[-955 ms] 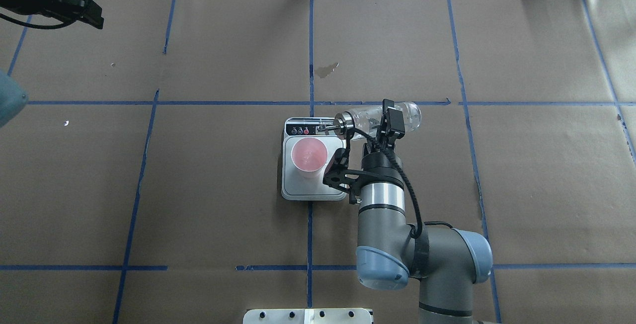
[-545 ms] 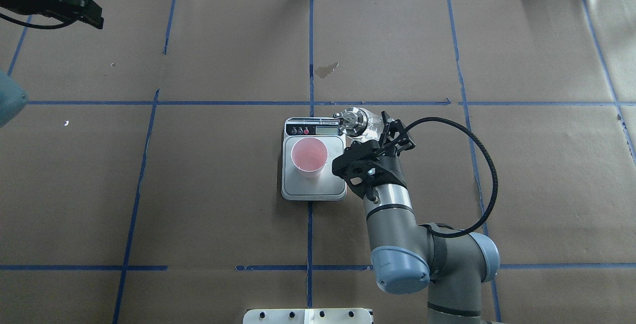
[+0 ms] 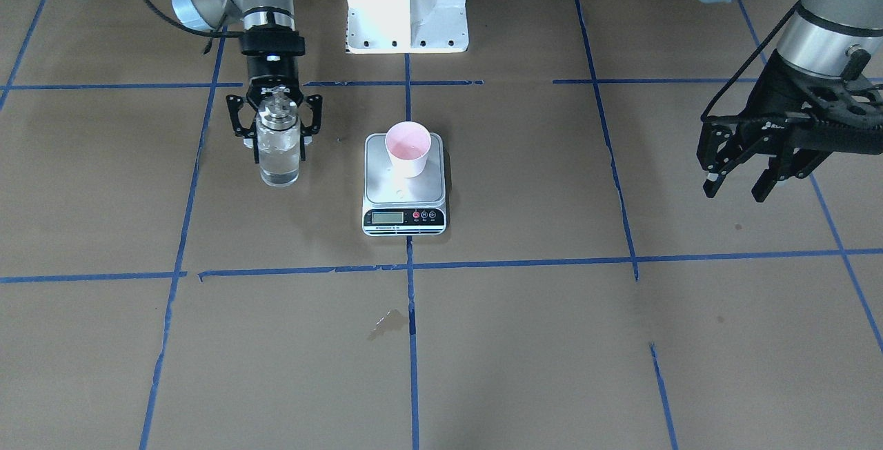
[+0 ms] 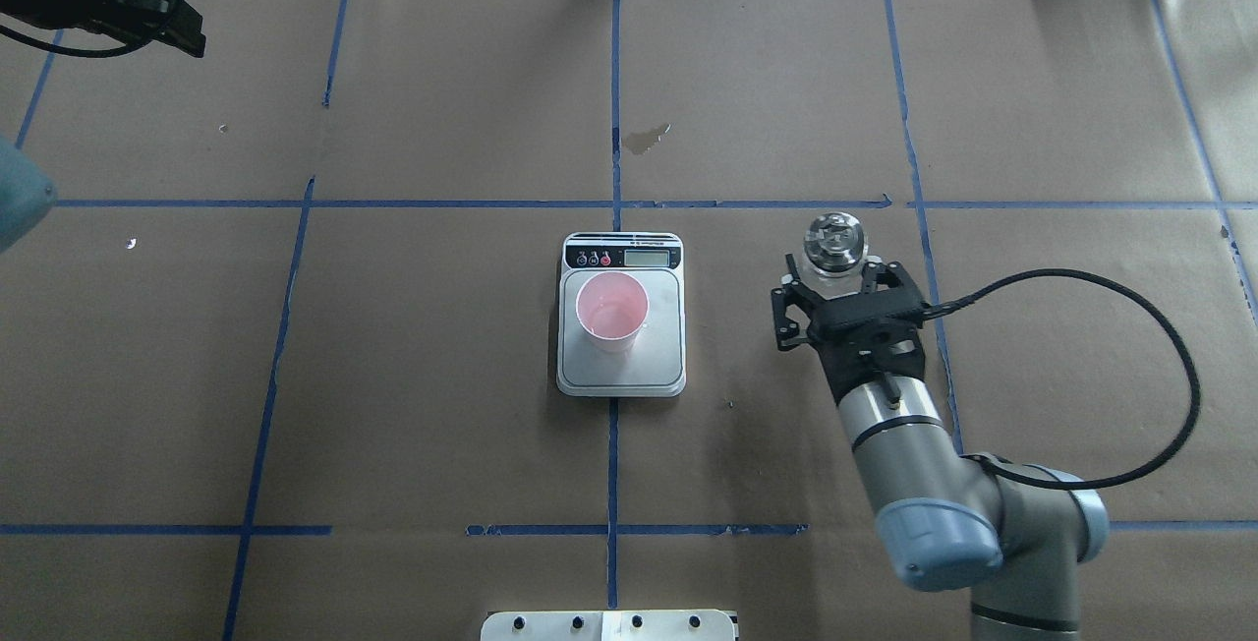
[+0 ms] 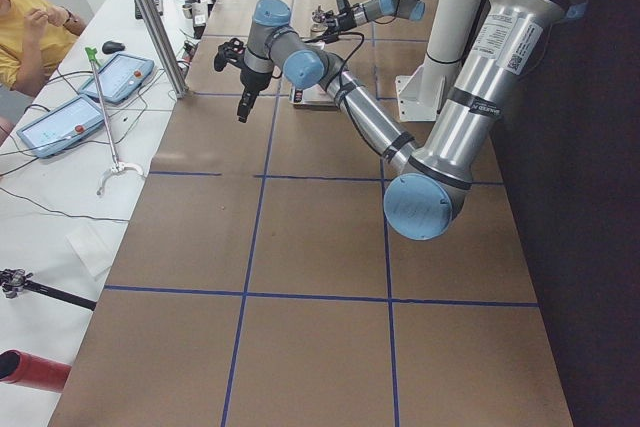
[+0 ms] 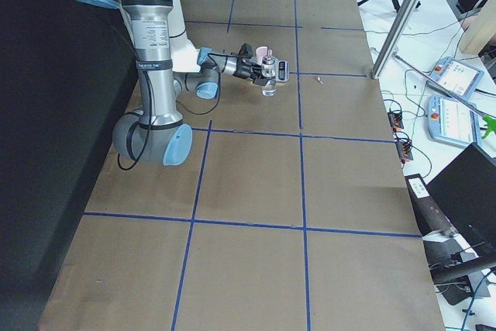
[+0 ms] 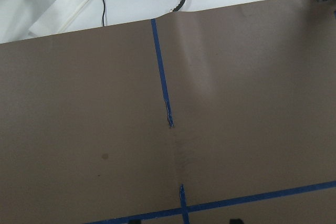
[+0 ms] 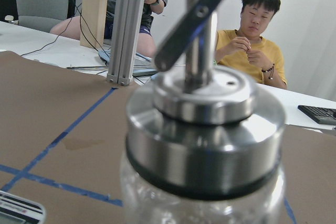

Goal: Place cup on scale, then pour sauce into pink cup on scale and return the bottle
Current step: 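Turn the bottle upright and carry it back with the right gripper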

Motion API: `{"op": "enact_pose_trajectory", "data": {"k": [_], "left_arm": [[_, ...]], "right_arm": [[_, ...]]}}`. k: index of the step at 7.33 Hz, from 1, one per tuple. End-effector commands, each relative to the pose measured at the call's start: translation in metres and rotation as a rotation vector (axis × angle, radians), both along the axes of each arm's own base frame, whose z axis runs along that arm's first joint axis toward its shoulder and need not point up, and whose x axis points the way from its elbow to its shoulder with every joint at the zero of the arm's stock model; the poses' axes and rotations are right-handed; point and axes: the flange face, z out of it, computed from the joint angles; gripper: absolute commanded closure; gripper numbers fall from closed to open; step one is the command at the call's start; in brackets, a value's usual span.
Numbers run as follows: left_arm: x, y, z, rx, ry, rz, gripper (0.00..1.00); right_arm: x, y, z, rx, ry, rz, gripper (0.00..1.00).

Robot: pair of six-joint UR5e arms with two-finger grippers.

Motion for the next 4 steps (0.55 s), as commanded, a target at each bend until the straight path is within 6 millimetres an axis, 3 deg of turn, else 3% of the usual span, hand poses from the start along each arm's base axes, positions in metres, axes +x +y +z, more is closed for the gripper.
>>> {"op": "enact_pose_trajectory", "data": {"k": [1, 2, 4], "left_arm": [[0.001, -0.001, 0.001, -0.001, -0.001, 0.0, 0.35], [0.001, 0.0, 0.0, 0.0, 0.001, 0.001, 0.35], [-0.001, 0.001, -0.002, 0.004, 0.002, -0.002, 0.35]], "right_arm": [[0.063, 0.014, 0.08, -0.036, -0.052, -0.008, 1.0], [0.074, 0.015, 0.094, -0.043, -0.049, -0.011, 1.0], [0.072, 0.017, 0.099, -0.098, -0.17, 0.006, 1.0]]}}
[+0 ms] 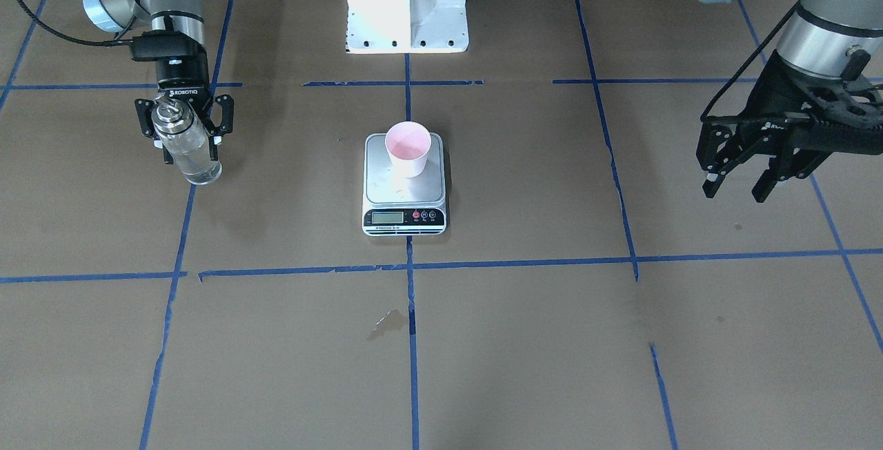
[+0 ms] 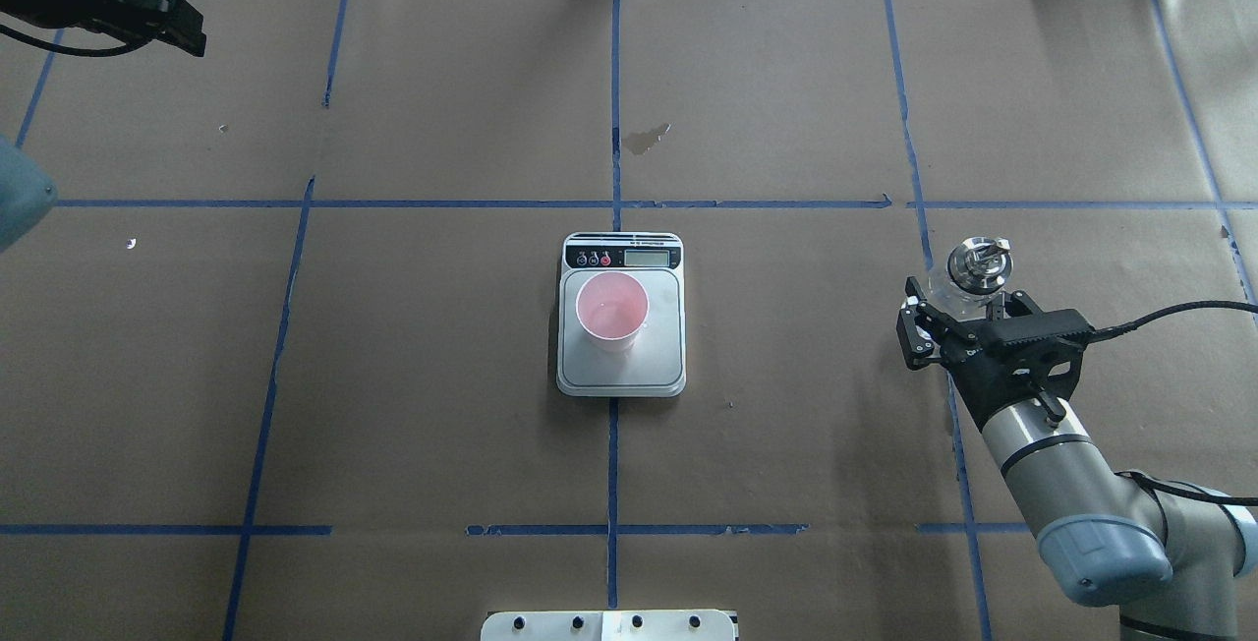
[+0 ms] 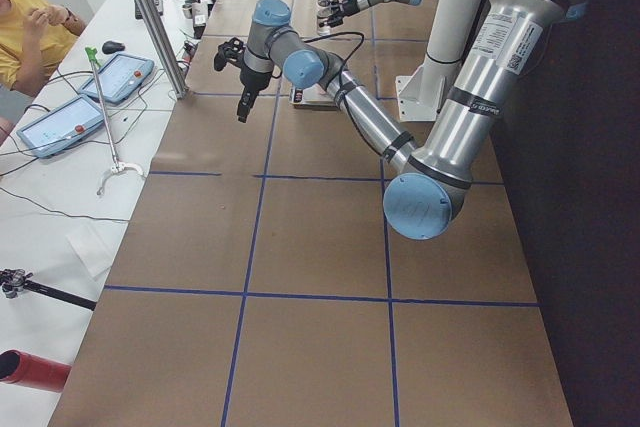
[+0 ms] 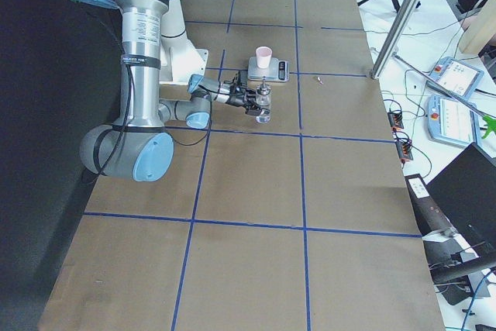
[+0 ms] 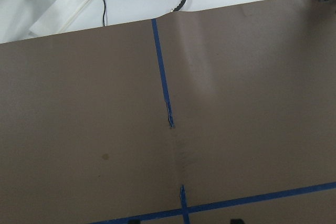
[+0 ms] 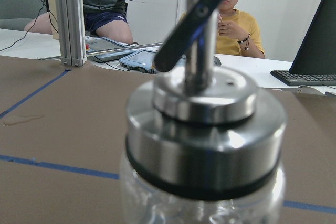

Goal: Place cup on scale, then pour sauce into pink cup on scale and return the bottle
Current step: 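Turn the bottle upright and carry it back with the right gripper, then lower the bottle to its original spot and open the right gripper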

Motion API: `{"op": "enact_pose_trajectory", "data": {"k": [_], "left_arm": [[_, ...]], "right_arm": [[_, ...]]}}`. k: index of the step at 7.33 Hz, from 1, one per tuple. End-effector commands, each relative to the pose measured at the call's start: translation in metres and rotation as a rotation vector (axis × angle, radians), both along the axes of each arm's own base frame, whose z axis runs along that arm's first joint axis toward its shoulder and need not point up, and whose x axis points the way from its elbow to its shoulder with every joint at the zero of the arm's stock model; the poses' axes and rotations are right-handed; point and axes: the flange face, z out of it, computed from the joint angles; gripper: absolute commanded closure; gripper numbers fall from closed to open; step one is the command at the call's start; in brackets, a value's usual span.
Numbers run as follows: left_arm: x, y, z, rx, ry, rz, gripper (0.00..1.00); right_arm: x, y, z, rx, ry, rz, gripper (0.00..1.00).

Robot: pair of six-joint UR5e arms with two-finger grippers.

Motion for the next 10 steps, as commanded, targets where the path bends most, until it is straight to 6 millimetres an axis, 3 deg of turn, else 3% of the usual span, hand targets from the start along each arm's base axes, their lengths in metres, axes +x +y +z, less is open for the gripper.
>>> {"op": "enact_pose_trajectory", "data": {"k": [1, 3, 5, 10], "left_arm": [[0.0, 0.0, 0.0, 0.001, 0.0, -0.001, 0.35], [0.0, 0.0, -0.001, 0.002, 0.001, -0.001, 0.35], [0.0, 0.0, -0.002, 0.005, 0.002, -0.001, 0.35], [-0.002, 0.001, -0.005, 0.009, 0.004, -0.002, 0.35]], "right_arm": [[-0.003, 0.003, 0.007, -0.033, -0.062, 0.007, 1.0], [-0.005, 0.002, 0.013, -0.037, -0.051, 0.005, 1.0], [-0.019, 0.0, 0.032, -0.044, -0.013, 0.004, 1.0], [-0.023, 0.001, 0.031, -0.054, -0.021, -0.016, 1.0]]}}
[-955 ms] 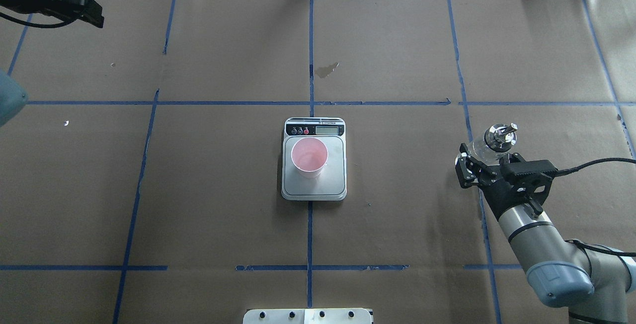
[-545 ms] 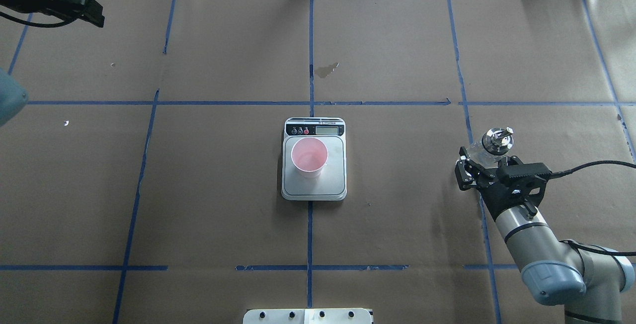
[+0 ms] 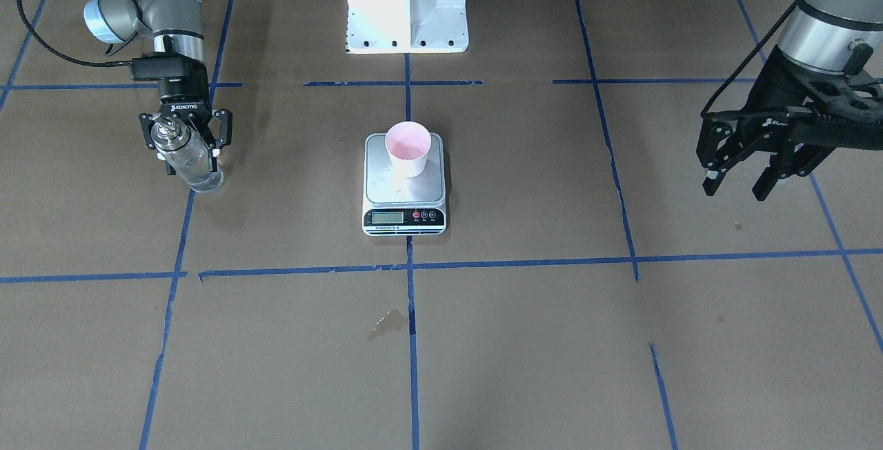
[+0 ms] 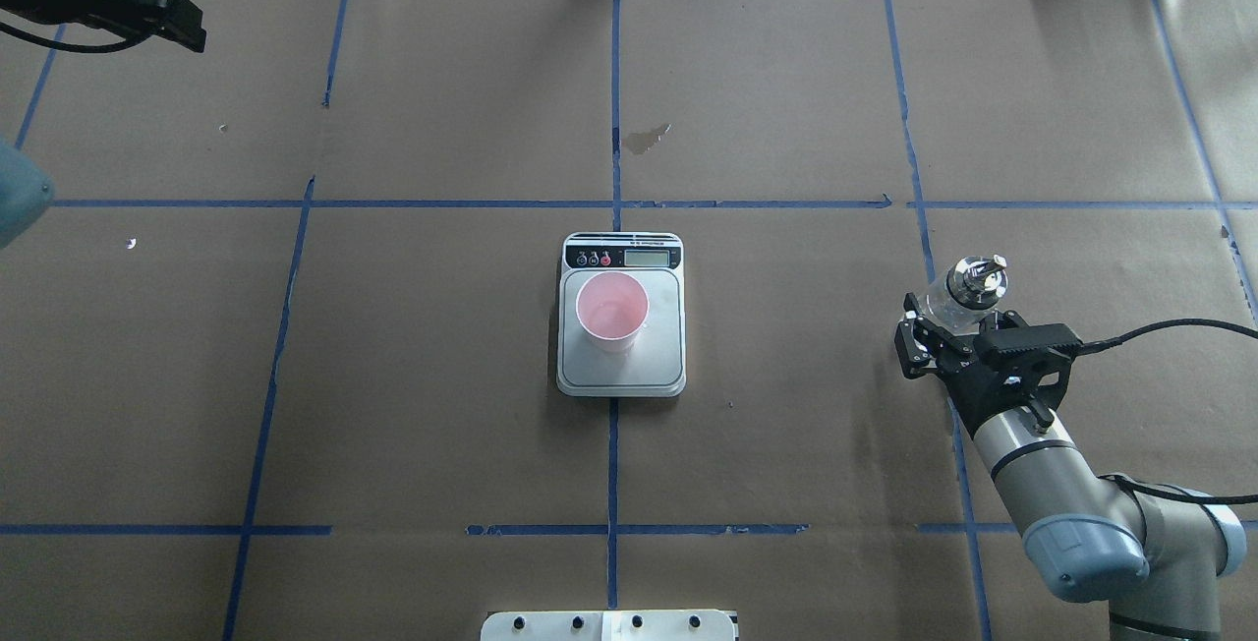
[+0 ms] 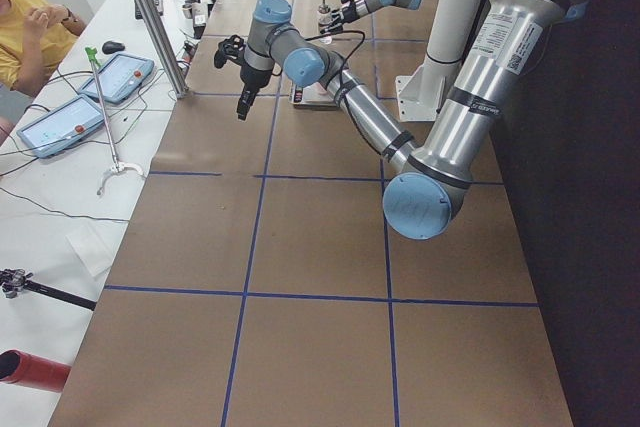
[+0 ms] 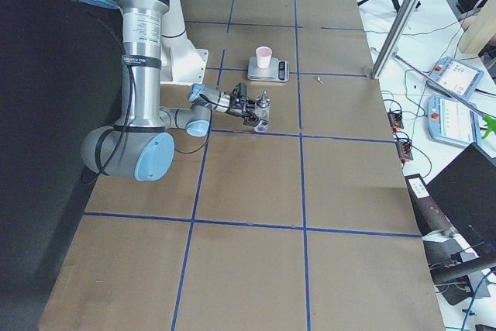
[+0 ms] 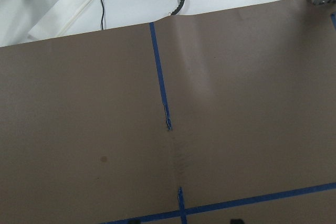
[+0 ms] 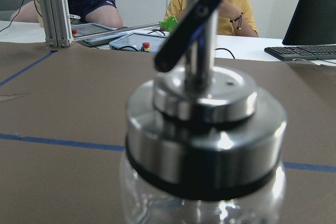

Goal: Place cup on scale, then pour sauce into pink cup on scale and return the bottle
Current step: 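Lower the bottle to its original spot and open the right gripper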

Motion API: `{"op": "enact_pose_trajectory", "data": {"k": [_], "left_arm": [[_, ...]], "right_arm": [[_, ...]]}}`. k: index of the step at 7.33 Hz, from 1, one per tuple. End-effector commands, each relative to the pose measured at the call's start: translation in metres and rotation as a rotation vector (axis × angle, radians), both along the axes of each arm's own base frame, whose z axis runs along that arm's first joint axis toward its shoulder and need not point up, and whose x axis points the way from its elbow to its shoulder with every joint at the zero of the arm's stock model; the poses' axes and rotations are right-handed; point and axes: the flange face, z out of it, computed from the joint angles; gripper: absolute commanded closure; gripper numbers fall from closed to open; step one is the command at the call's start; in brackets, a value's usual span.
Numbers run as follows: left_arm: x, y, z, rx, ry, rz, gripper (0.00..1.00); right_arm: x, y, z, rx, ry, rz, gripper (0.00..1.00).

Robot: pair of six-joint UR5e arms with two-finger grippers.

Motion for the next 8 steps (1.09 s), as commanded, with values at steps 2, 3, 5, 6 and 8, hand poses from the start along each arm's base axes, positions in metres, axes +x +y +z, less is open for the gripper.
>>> {"op": "enact_pose_trajectory", "data": {"k": [2, 3, 5, 6, 8], "left_arm": [[-0.0012, 0.0003, -0.001, 0.002, 0.001, -0.002, 0.35], [-0.0017, 0.0012, -0.0014, 0.004, 0.002, -0.002, 0.35], [-0.0021, 0.0022, -0.0026, -0.002, -0.001, -0.002, 0.35], [-0.003, 0.0039, -0.0042, 0.002, 0.001, -0.002, 0.35], [-0.0029, 0.0037, -0.0051, 0.004, 0.002, -0.002, 0.35]], "right_arm": [[-0.0015, 0.0008, 0.0008, -0.009, -0.002, -0.015, 1.0], [-0.0013, 0.0008, 0.0001, -0.008, -0.004, -0.015, 1.0], [-0.0026, 0.001, 0.0065, -0.011, 0.001, -0.01, 0.0], [-0.0029, 0.0017, 0.0051, -0.011, -0.001, -0.013, 0.0], [-0.0059, 0.0095, 0.0014, -0.008, -0.013, -0.029, 0.0]]}}
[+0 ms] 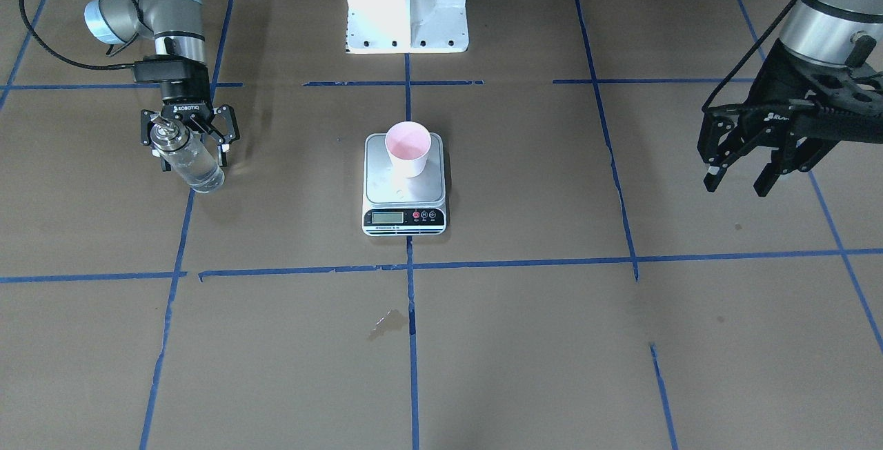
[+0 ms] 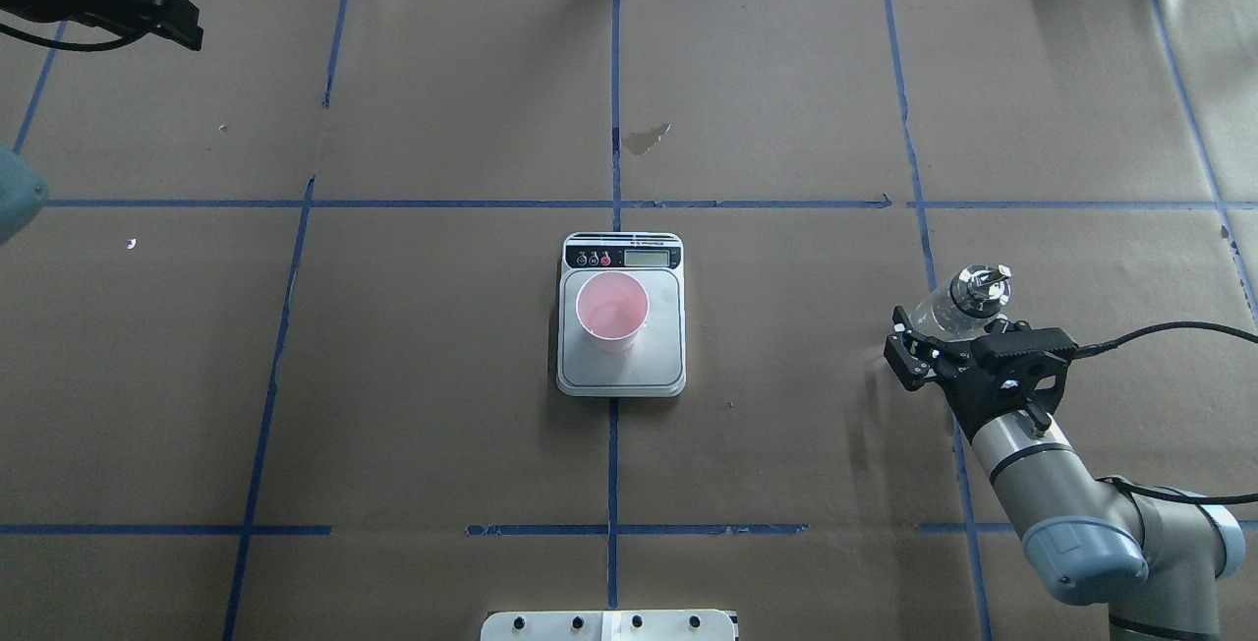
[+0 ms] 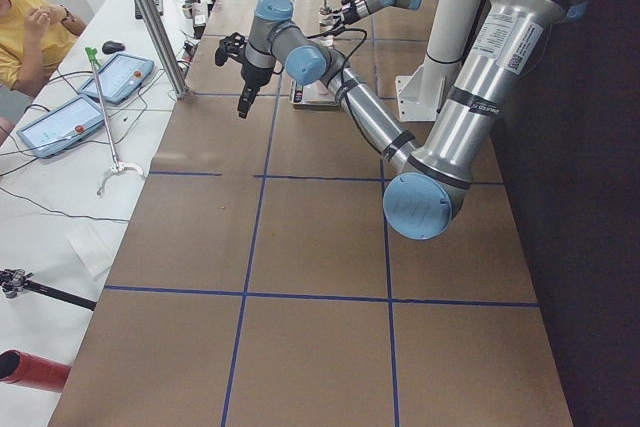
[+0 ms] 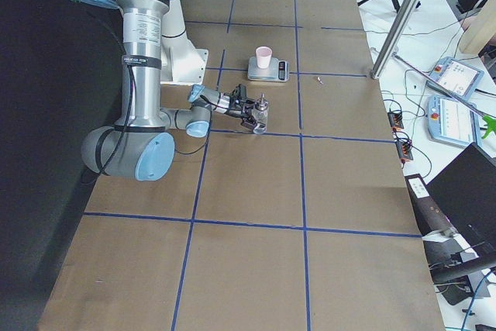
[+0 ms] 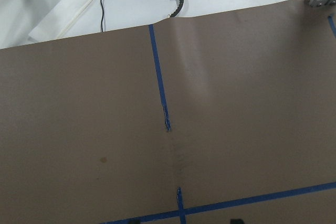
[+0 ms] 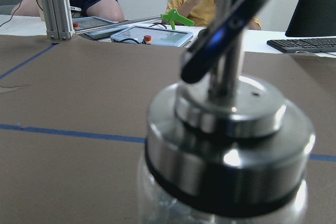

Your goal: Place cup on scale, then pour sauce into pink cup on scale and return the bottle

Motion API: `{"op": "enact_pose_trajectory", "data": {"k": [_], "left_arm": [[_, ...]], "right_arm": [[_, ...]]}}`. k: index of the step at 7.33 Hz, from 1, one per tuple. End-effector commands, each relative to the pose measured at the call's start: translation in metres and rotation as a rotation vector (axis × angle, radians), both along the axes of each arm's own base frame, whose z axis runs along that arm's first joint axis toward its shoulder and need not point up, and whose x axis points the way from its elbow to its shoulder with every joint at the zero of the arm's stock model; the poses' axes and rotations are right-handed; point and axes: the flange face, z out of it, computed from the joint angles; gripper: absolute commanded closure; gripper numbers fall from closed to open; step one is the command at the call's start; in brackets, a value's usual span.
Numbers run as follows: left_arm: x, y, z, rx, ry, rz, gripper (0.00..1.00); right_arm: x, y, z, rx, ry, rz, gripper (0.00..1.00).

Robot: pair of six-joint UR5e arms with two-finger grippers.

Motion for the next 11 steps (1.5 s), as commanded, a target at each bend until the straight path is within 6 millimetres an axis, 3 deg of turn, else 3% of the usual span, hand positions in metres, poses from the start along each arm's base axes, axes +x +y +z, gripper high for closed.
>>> {"op": "enact_pose_trajectory", "data": {"k": [1, 3, 7, 8, 10, 11], "left_arm": [[0.0, 0.0, 0.0, 0.0, 0.0, 0.001, 0.35], [0.001, -0.002, 0.002, -0.006, -0.003, 0.001, 0.35], [0.0, 0.0, 0.003, -0.007, -0.004, -0.001, 0.35], [-0.001, 0.0, 0.005, -0.01, -0.005, -0.001, 0.35], [-0.017, -0.004, 0.009, -0.003, -0.012, -0.012, 0.35], [-0.018, -0.002, 0.022, 0.011, -0.041, 0.02, 0.35]], "right_arm": [[0.003, 0.016, 0.007, 0.004, 0.009, -0.025, 0.0], [0.037, 0.039, 0.035, 0.014, -0.017, -0.061, 0.0], [0.031, 0.065, 0.037, 0.026, -0.047, -0.101, 0.0], [0.051, 0.069, 0.057, 0.018, -0.012, -0.12, 0.0], [0.116, 0.072, 0.091, 0.0, -0.032, -0.164, 0.0], [0.126, 0.072, 0.097, 0.002, -0.027, -0.164, 0.0]]}}
